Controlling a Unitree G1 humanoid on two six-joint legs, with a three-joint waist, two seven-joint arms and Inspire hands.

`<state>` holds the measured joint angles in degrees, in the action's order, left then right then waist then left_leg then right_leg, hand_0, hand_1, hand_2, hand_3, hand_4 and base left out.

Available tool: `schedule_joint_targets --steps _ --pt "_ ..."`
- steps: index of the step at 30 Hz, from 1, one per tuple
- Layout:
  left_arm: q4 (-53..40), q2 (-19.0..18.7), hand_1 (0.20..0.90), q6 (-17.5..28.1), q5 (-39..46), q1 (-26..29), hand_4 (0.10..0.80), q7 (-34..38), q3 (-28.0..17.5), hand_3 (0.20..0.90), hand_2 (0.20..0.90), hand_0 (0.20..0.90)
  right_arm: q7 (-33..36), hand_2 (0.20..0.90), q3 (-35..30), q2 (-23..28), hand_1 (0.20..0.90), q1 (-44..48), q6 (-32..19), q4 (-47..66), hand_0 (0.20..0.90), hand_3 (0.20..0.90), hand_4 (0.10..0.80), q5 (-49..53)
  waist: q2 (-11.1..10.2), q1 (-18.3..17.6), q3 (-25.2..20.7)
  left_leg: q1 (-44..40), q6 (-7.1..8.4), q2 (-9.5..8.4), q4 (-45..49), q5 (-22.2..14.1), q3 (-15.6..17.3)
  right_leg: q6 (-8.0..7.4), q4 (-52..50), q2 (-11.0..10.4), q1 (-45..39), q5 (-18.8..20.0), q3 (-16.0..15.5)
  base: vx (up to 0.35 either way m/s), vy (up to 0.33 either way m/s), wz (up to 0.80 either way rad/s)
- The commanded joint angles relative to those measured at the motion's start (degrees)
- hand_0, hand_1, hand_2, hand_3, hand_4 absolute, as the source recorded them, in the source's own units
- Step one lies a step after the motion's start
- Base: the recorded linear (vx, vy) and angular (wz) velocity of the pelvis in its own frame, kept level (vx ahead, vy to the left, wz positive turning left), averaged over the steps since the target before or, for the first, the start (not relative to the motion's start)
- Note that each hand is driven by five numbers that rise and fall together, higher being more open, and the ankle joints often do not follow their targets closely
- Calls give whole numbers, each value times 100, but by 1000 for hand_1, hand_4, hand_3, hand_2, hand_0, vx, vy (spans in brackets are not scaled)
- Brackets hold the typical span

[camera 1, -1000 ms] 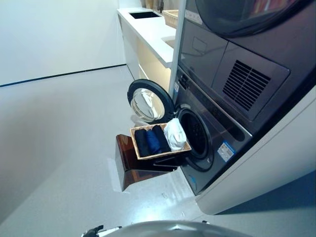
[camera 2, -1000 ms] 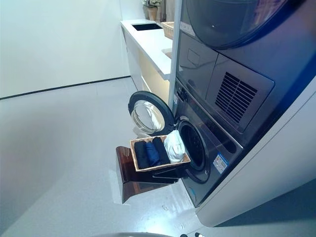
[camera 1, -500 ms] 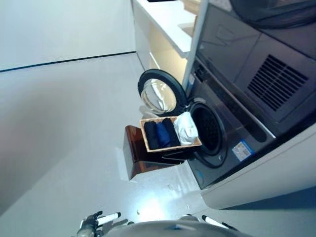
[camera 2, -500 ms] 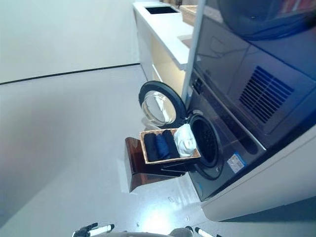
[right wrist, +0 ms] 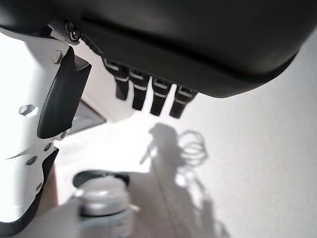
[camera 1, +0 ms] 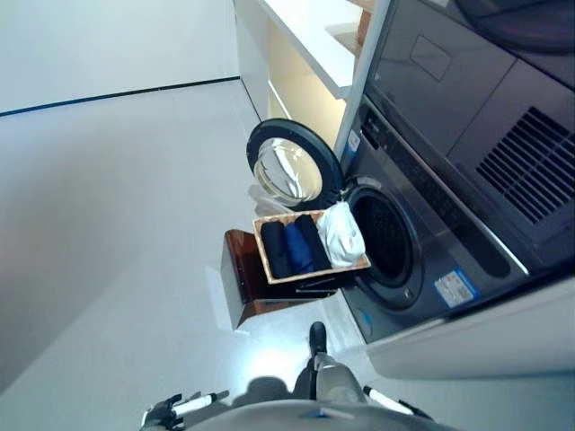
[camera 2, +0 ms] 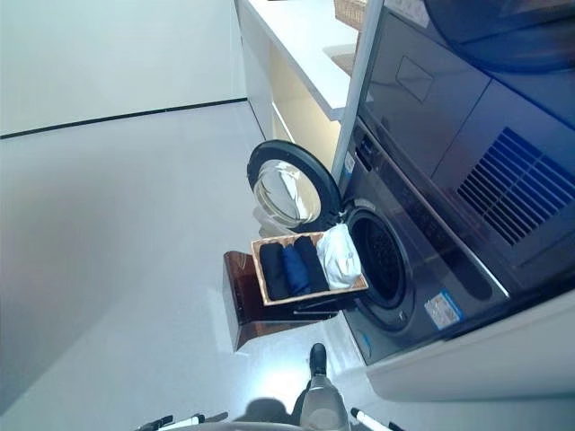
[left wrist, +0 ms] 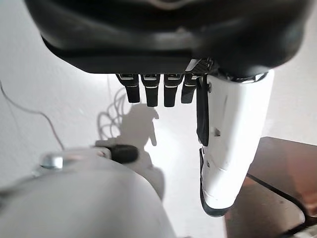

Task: Pick up the clothes and place them into the washing machine

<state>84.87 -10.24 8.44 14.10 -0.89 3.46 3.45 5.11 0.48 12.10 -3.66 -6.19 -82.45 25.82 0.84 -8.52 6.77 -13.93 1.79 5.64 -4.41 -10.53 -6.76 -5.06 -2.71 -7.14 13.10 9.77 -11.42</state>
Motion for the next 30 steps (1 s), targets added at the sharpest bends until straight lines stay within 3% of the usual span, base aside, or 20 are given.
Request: schedule_joint_targets --steps 1,2,3,4,5,7,12,14,15,16,18,20,22,24,25,28,29,30 --pt "-93 -324 900 205 72 223 800 18 25 900 900 900 89 900 39 6 900 401 -167 -153 900 900 800 20 -352 16 60 -326 -112 -410 310 -61 114 -505 154 -161 271 454 65 204 -241 9" --pt "-89 -302 900 235 195 264 800 50 54 900 900 900 97 900 52 46 900 460 -201 -174 900 900 800 52 -286 -23 29 -245 34 -206 384 81 89 -445 135 -2 279 388 119 147 -190 -6" --pt "-88 -299 900 235 197 266 800 50 55 900 900 900 96 900 52 48 900 461 -202 -176 900 900 800 52 -277 -26 22 -240 39 -196 379 80 87 -442 130 5 286 382 112 183 -210 1" --pt "-119 -256 900 238 263 311 800 63 111 900 900 900 123 900 54 72 900 519 -253 -122 900 900 800 161 -227 -45 3 -202 161 -19 464 251 103 -383 45 78 311 325 34 104 -99 7" --pt "-119 -254 900 238 263 312 800 63 111 900 900 900 123 900 54 74 900 520 -253 -122 900 900 800 162 -219 -49 1 -202 165 -10 459 251 100 -381 43 83 311 320 26 140 -132 21" --pt "-187 -222 900 263 343 410 800 101 187 900 900 900 149 900 124 132 900 564 -271 -105 900 900 800 139 -161 -78 -14 -137 357 253 711 471 129 -270 -34 198 257 114 -97 146 -159 25" --pt "-293 -150 900 290 454 574 800 147 301 900 900 900 204 900 138 221 900 669 -315 -83 900 900 800 179 -94 -112 31 -24 478 339 1001 780 173 -144 -143 260 120 -78 -188 110 -102 27" --pt "-328 -159 900 285 443 581 800 140 326 900 900 900 173 900 145 239 900 655 -299 -96 900 900 800 171 -25 -144 -38 -58 570 486 1134 1249 171 -15 -227 403 81 -233 -198 122 -107 8" --pt "-329 -158 900 285 443 579 800 141 326 900 900 900 172 900 146 241 900 654 -300 -96 900 900 800 171 -20 -144 -40 -61 573 492 1129 1249 171 -12 -228 408 82 -236 -201 154 -151 9" --pt "-309 -167 900 252 441 551 800 111 296 900 900 900 165 900 147 231 900 627 -278 -165 900 900 800 161 -35 -106 -77 82 601 475 1636 1592 141 110 -169 537 -98 -335 -149 123 -133 16" --pt "-286 -164 900 220 406 519 800 87 298 900 900 900 155 900 114 252 900 604 -284 -174 900 900 800 191 -142 -45 -35 430 575 354 2439 1910 143 244 -51 600 -388 -403 -35 140 -168 4" --pt "-260 -174 900 192 385 508 800 72 303 900 900 900 171 900 84 287 900 612 -289 -186 900 900 800 222 -199 -13 31 676 499 405 2686 2016 305 301 19 619 -595 -488 -13 89 -104 -20" --pt "-229 -178 900 183 374 502 800 70 298 900 900 900 206 900 64 300 900 624 -299 -190 900 900 800 243 -244 34 76 877 436 420 2664 1953 390 311 27 588 -684 -540 38 80 -27 -19" --pt "-198 -177 900 161 363 484 800 93 246 900 900 900 216 900 59 314 900 672 -298 -179 900 900 800 257 -512 192 197 1691 232 160 2487 1333 553 261 103 403 -933 -598 268 169 -33 6" --pt "-196 -183 900 163 379 473 800 106 235 900 900 900 221 900 49 327 900 679 -288 -186 900 900 800 260 -545 264 239 1931 226 139 2383 1151 649 224 121 387 -1003 -635 379 141 -26 10" --pt "-201 -191 900 176 411 465 800 99 212 900 900 900 236 900 44 362 900 702 -284 -183 900 900 800 244 -573 397 288 2413 264 79 2047 1190 686 191 158 376 -1131 -704 535 108 25 -21" --pt "-194 -193 900 184 415 460 800 103 205 900 900 900 245 900 50 356 900 718 -288 -178 900 900 800 239 -551 456 310 2541 284 41 1820 1311 663 200 188 424 -1204 -745 609 234 63 -31" --pt "-171 -196 900 195 433 428 800 104 175 900 900 900 247 900 49 364 900 729 -305 -179 900 900 800 220 -447 575 337 2771 335 -7 1268 1724 543 203 229 571 -1361 -821 773 269 89 -39"
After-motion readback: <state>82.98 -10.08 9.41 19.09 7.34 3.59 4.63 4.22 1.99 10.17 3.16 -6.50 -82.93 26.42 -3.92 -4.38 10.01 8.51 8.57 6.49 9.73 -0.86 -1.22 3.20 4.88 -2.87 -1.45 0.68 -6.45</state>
